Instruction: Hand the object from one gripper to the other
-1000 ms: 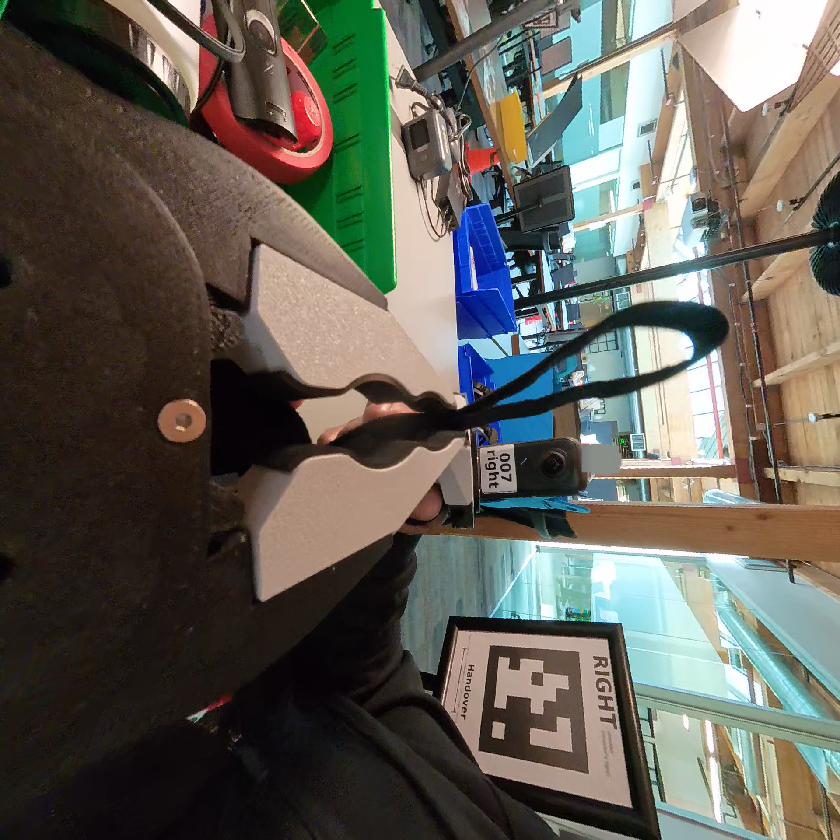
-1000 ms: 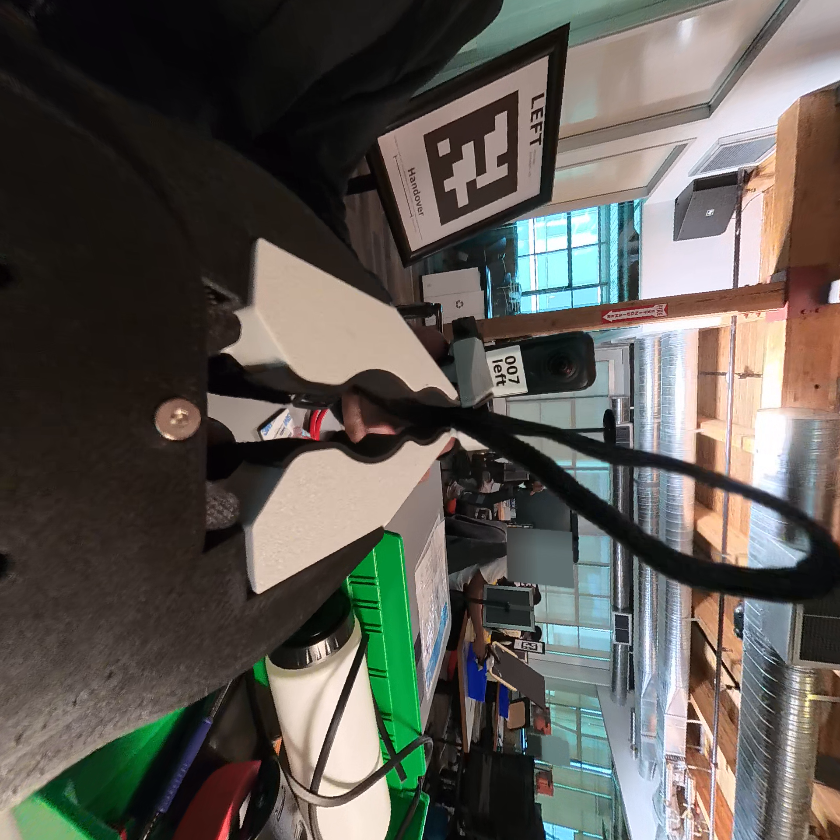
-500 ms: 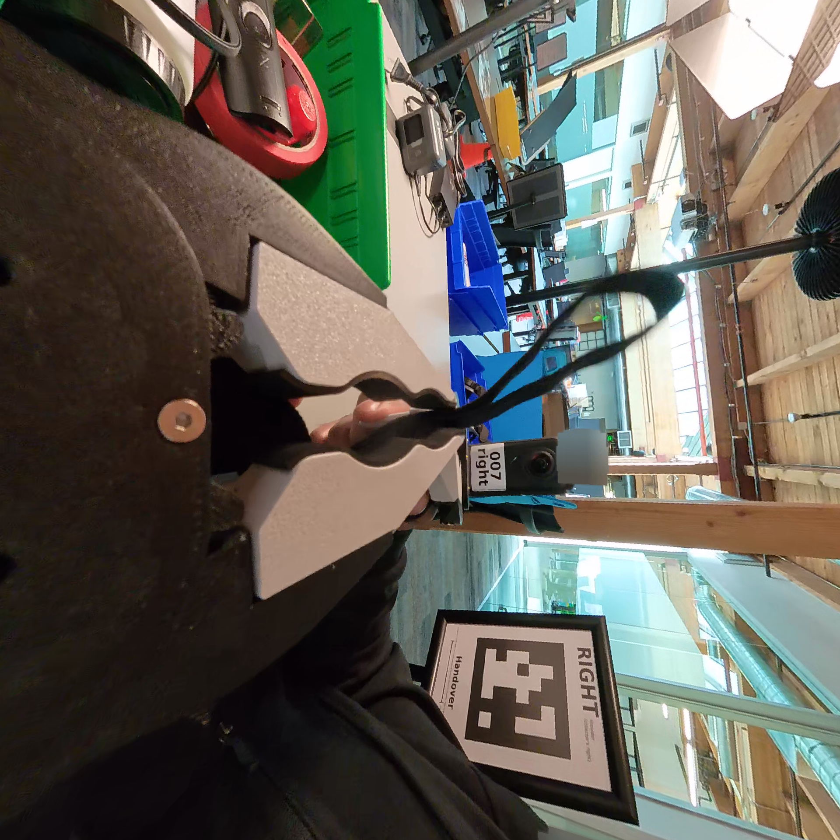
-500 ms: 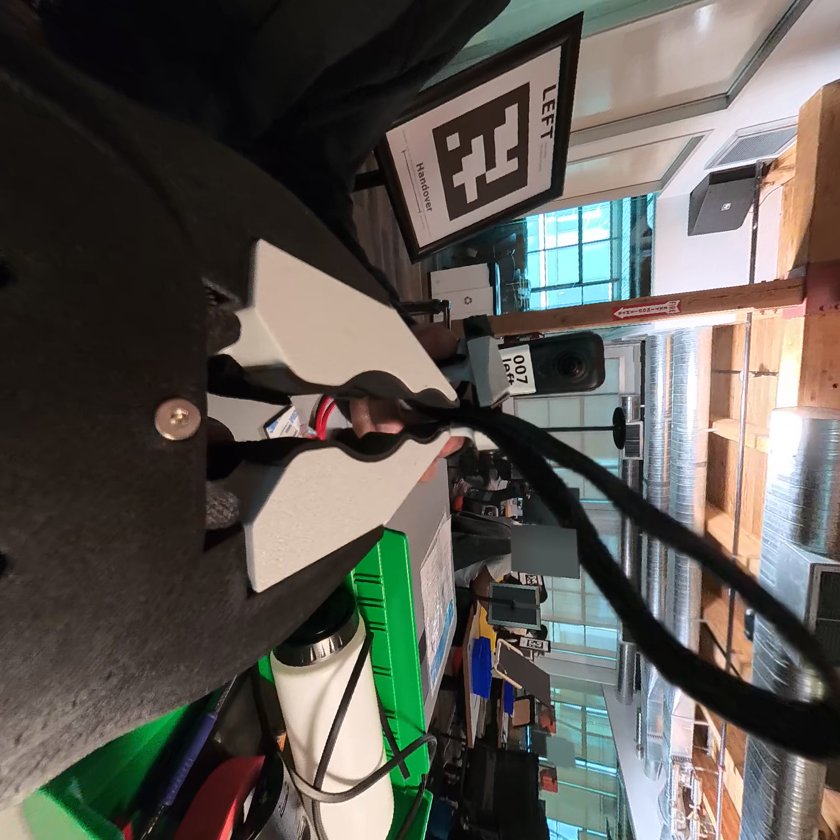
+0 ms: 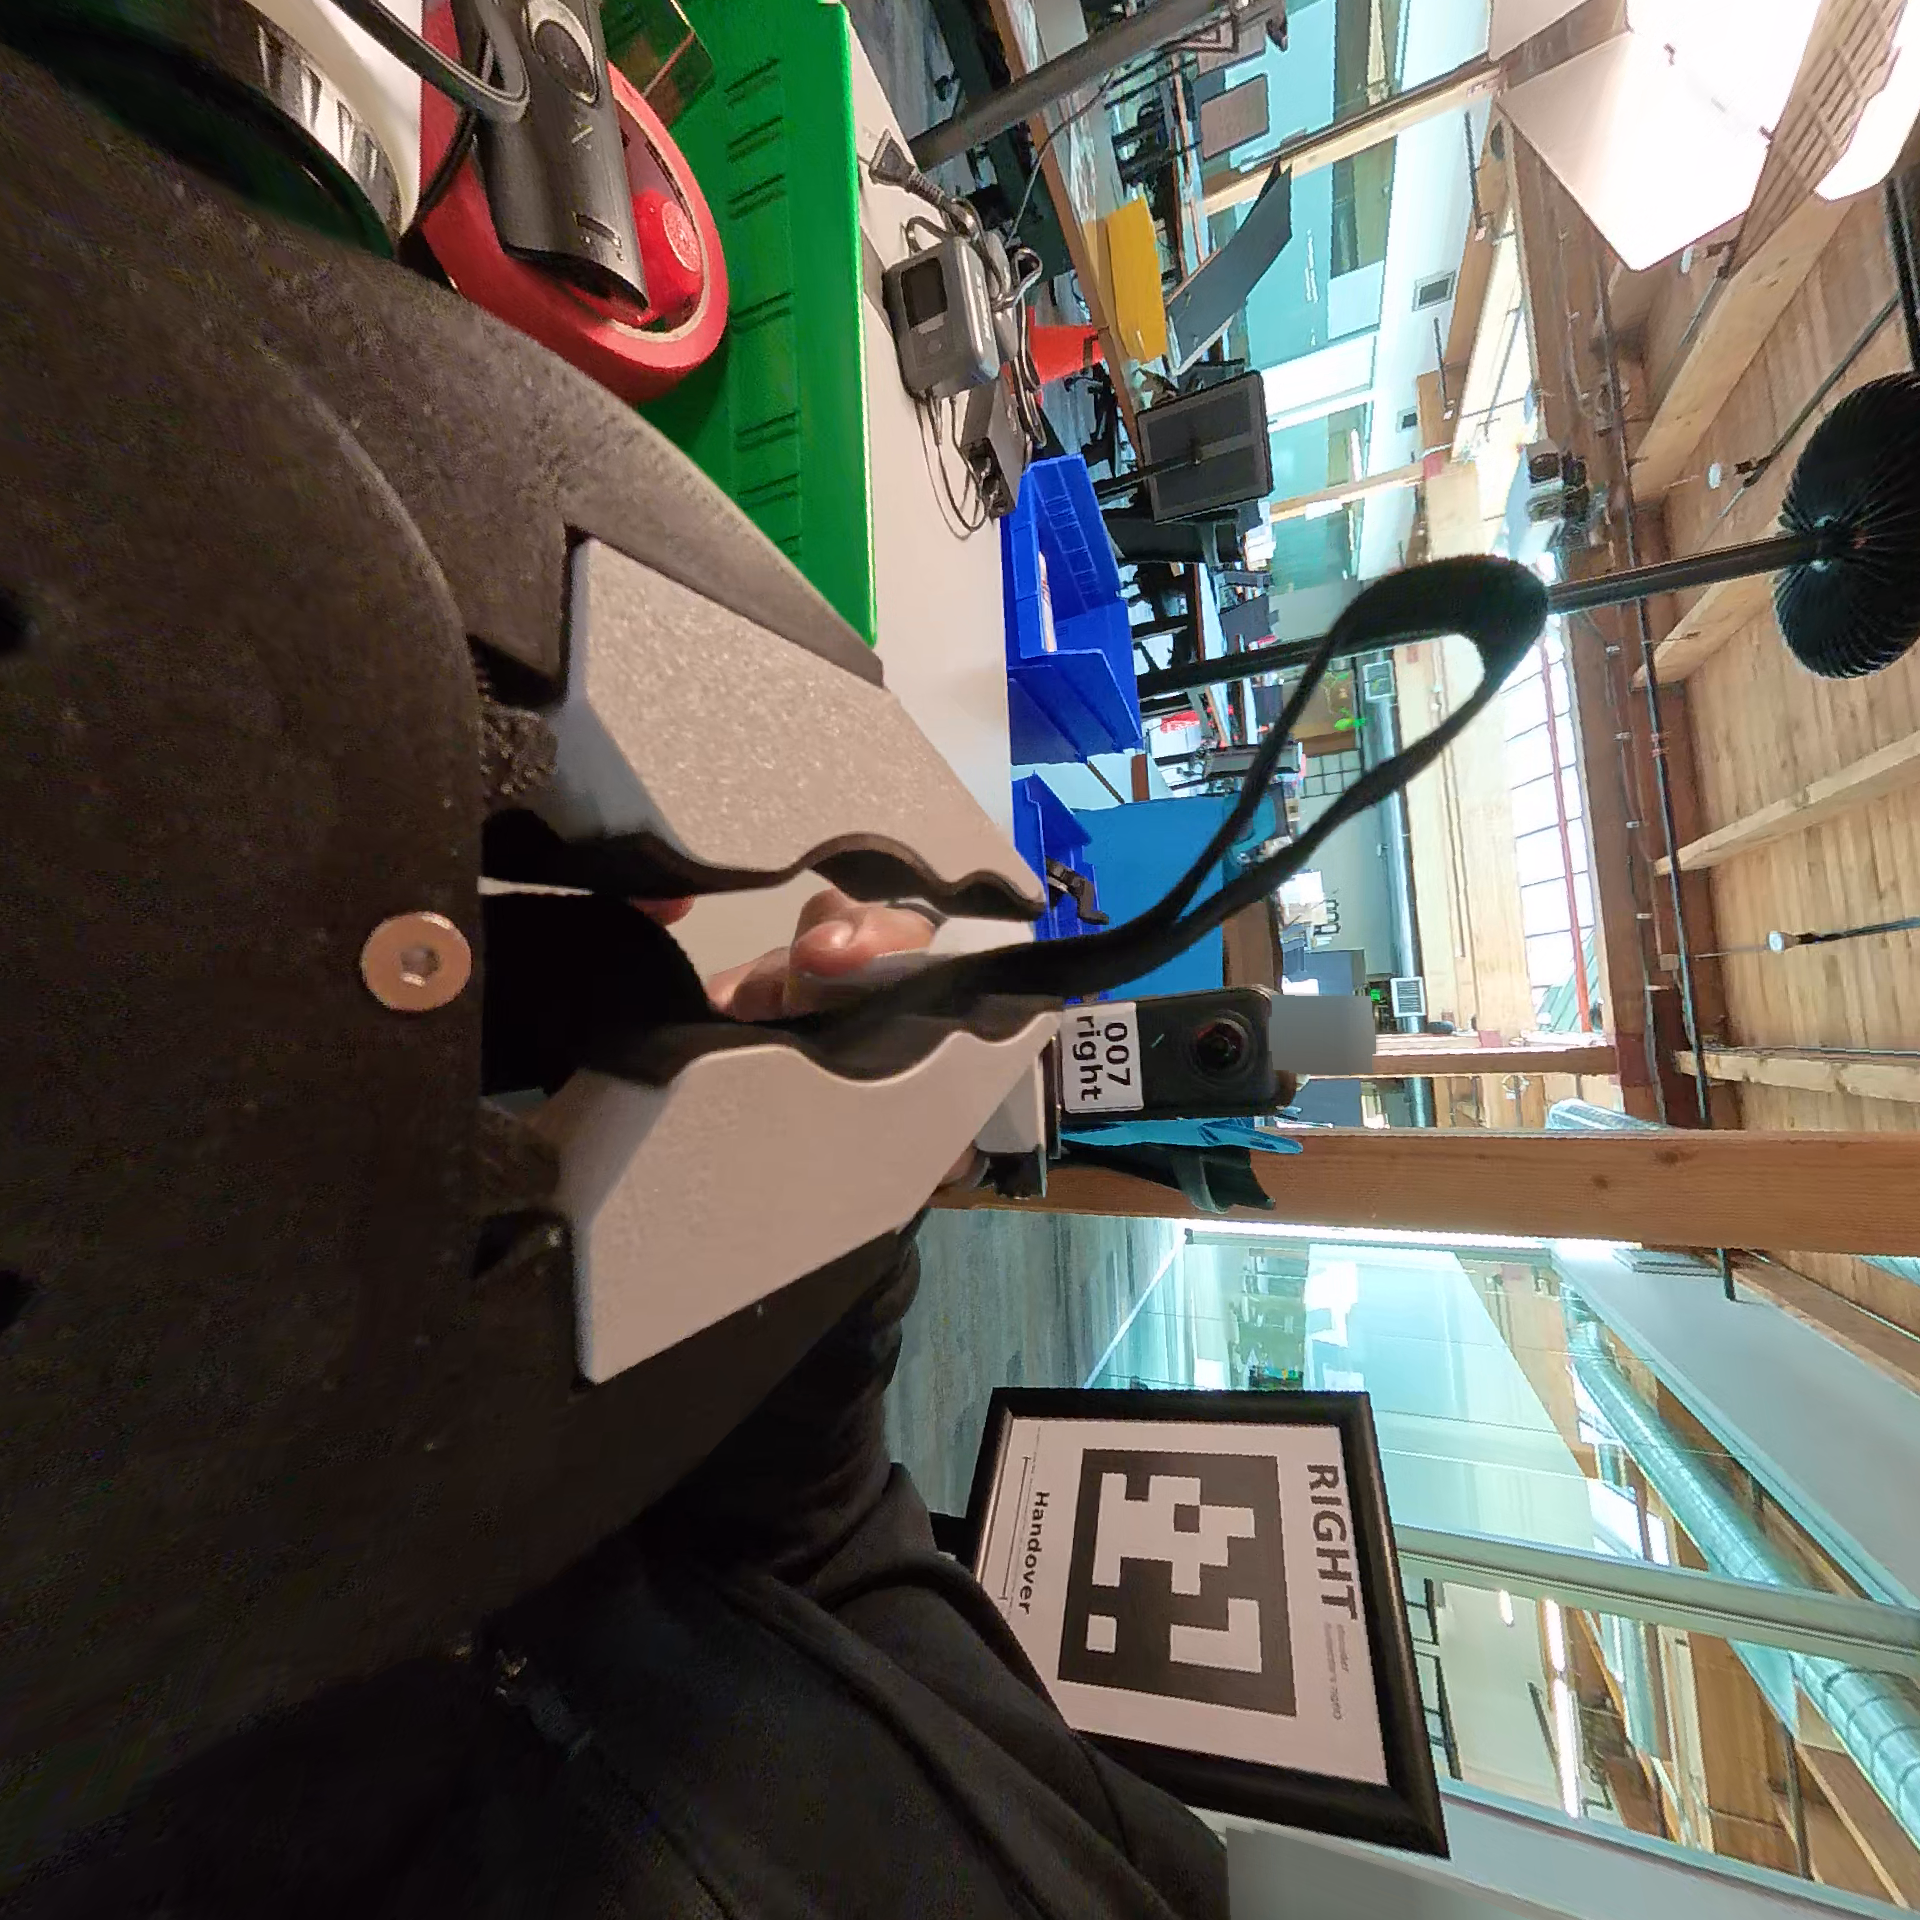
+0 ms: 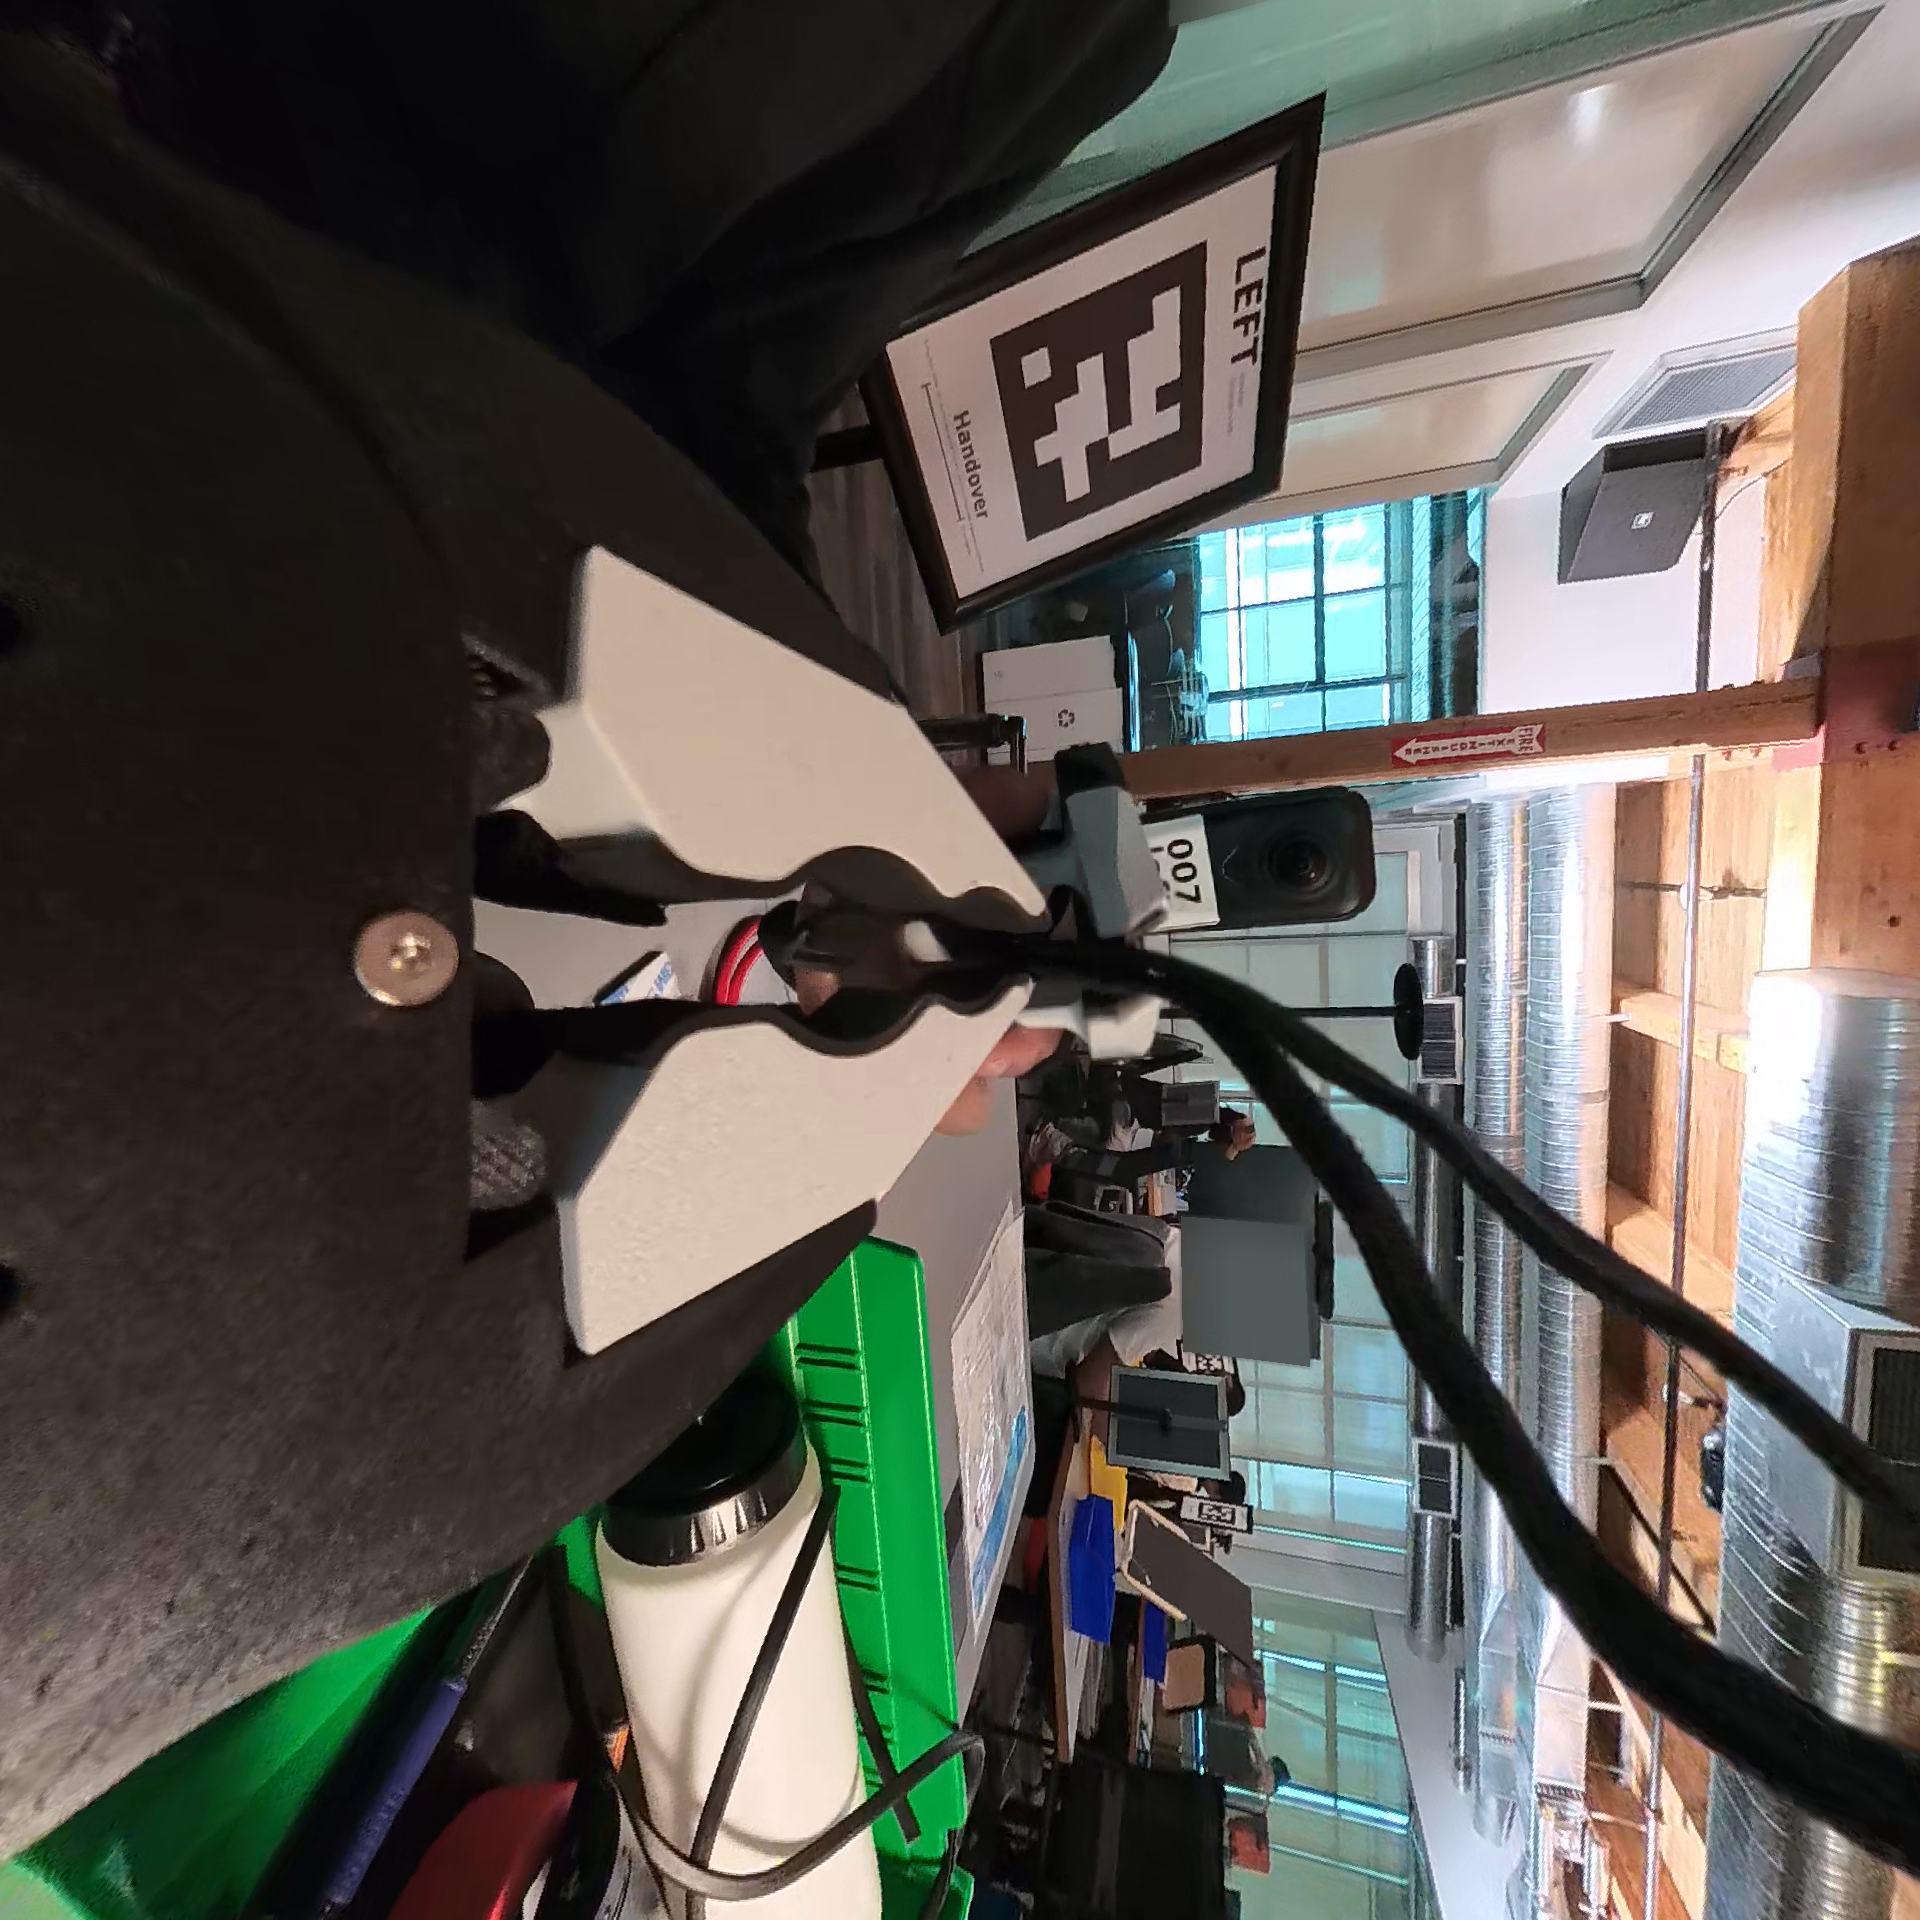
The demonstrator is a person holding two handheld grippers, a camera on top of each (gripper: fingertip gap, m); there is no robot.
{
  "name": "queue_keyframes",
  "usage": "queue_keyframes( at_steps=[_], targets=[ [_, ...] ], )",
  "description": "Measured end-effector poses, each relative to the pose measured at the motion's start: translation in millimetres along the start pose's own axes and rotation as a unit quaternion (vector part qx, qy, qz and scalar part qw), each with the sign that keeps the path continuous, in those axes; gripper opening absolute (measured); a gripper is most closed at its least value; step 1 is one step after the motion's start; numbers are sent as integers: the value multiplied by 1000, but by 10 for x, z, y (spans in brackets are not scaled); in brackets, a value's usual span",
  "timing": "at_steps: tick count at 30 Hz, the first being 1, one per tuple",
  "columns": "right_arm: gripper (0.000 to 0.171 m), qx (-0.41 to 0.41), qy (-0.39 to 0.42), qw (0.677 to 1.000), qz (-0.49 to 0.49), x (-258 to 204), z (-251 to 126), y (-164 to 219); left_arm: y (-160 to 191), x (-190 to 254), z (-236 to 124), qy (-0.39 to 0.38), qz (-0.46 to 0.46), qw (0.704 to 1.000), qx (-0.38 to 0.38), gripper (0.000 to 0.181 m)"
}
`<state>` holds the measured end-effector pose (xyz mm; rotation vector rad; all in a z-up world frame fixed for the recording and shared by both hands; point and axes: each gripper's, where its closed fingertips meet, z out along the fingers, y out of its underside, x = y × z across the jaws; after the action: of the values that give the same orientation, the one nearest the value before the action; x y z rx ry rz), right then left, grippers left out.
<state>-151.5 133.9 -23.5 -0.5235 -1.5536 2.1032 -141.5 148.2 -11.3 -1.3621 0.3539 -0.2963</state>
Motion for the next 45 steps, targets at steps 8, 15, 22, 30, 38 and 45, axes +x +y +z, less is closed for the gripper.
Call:
queue_keyframes(
  at_steps=[8,15,22,30,38,45],
  targets=[
    [9,-26,-17,999,8,-58,48,106,-62,-29,-1,-10,4,1000,16,7],
    [6,-15,-9,1000,-8,-43,20,53,28,22,-8,1,12,1000,-11,24],
    [8,-6,-9,1000,3,-31,13,27,39,2,-10,2,5,1000,-17,8],
    [10,-23,-19,999,12,-67,57,106,-1,31,2,6,14,1000,-4,7],
    [5,-15,-14,1000,0,-51,23,64,134,106,-28,21,28,998,-44,21],
    [32,-5,-8,1000,4,-35,26,27,42,29,-38,6,20,1000,-21,7]
  ],
)
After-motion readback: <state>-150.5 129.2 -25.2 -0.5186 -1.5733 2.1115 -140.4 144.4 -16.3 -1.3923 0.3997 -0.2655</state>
